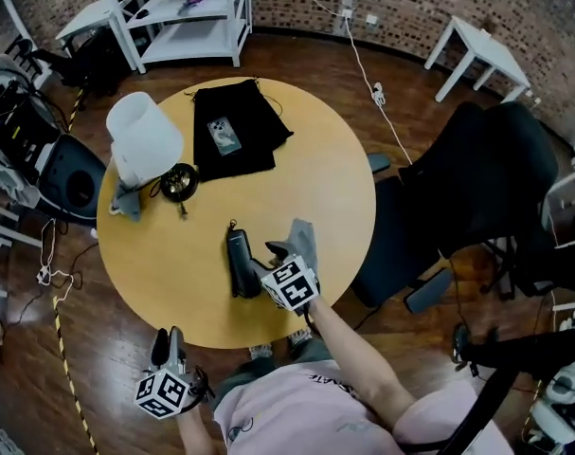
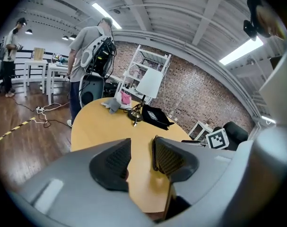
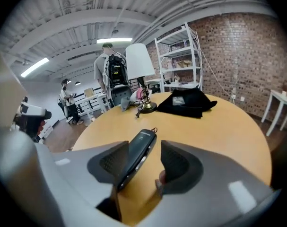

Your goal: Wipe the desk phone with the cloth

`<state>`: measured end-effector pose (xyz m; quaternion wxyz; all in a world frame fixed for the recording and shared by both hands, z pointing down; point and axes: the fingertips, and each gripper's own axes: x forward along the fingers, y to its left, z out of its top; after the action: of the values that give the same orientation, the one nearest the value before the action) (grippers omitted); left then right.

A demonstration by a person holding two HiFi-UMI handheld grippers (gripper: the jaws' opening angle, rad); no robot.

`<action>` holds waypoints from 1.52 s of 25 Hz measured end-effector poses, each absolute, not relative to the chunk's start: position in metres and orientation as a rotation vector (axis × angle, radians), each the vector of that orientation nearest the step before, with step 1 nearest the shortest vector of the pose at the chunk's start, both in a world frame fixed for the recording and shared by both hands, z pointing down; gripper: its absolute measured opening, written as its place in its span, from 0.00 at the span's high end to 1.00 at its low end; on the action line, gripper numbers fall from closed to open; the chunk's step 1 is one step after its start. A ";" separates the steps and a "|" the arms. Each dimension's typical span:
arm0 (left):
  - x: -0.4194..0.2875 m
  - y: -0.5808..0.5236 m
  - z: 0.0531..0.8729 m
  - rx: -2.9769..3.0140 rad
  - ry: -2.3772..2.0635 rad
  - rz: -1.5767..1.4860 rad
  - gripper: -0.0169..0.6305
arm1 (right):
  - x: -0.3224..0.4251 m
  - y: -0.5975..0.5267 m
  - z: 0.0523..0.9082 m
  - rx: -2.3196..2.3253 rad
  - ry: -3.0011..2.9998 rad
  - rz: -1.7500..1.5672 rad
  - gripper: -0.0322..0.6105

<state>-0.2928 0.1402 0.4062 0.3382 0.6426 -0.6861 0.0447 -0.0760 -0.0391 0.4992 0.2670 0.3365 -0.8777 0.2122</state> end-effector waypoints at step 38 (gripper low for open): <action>-0.211 0.125 0.279 2.184 -1.889 -0.199 0.85 | 0.027 0.043 0.350 1.620 -2.683 0.255 0.63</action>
<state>-0.2106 0.1252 0.2795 0.1231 0.7489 -0.6476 -0.0681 0.0271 0.0428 0.3502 -0.0015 0.5151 -0.8533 0.0809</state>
